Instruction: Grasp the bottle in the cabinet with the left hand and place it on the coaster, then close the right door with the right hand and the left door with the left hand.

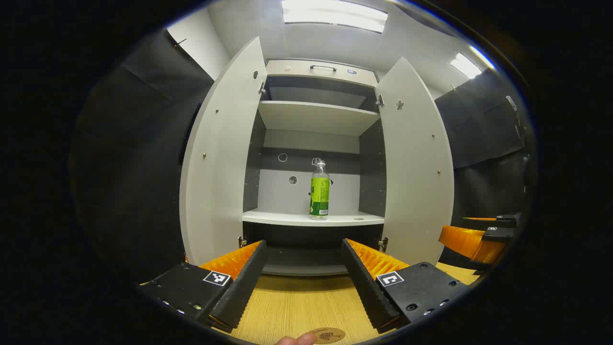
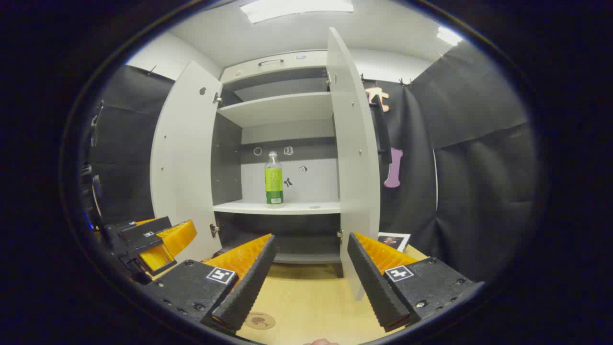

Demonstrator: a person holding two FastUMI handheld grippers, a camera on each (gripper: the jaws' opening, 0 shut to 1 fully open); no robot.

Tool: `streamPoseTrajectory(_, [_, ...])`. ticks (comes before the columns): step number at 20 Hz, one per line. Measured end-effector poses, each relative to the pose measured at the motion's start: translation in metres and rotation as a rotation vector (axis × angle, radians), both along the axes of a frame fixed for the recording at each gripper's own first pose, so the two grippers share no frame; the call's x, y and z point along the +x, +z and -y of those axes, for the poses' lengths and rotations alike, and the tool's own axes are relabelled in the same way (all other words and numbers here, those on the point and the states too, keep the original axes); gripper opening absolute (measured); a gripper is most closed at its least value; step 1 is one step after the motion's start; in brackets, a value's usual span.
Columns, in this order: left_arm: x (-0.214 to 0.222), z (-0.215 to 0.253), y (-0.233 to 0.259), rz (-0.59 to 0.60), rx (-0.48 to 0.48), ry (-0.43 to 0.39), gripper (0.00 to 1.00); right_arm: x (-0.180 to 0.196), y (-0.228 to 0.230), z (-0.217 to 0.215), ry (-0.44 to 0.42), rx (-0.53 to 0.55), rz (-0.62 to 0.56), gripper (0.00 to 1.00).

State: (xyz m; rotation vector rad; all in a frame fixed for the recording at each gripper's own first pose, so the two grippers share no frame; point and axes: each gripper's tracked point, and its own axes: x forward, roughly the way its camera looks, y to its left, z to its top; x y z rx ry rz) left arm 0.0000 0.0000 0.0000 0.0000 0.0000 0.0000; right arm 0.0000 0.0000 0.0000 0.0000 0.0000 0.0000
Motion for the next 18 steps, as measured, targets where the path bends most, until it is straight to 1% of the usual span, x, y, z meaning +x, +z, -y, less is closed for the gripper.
streamPoseTrajectory(4, [0.005,0.004,0.0,-0.001,-0.01,-0.014,0.94,0.0,-0.002,0.004,-0.008,-0.003,-0.001,0.99])
streamPoseTrajectory(5, [0.006,0.004,0.001,-0.001,-0.009,-0.013,0.94,0.001,-0.002,0.004,-0.005,-0.001,-0.001,0.94])
streamPoseTrajectory(6, [0.006,0.005,0.002,-0.001,-0.006,-0.011,0.95,0.001,-0.003,0.004,-0.005,0.001,-0.002,0.99])
streamPoseTrajectory(7, [0.006,0.004,0.001,-0.001,-0.002,-0.009,0.95,0.001,-0.003,0.005,-0.005,0.002,-0.003,0.99])
streamPoseTrajectory(8, [0.006,0.004,0.001,-0.002,0.0,-0.009,0.95,0.002,-0.004,0.006,-0.006,0.003,-0.005,0.94])
streamPoseTrajectory(9, [0.006,0.005,0.0,-0.006,0.0,-0.012,0.94,0.003,-0.004,0.006,-0.007,0.005,-0.007,0.99])
streamPoseTrajectory(14, [0.012,0.003,0.0,-0.009,-0.009,-0.015,0.94,0.004,-0.004,0.005,-0.011,0.003,-0.007,0.99])
streamPoseTrajectory(16, [0.02,0.007,0.002,-0.016,-0.016,-0.041,0.94,0.003,-0.003,0.004,-0.011,-0.001,-0.007,0.99])
streamPoseTrajectory(18, [0.036,0.011,0.001,-0.051,-0.016,-0.077,0.94,0.004,-0.003,0.003,-0.009,-0.006,-0.009,0.99])
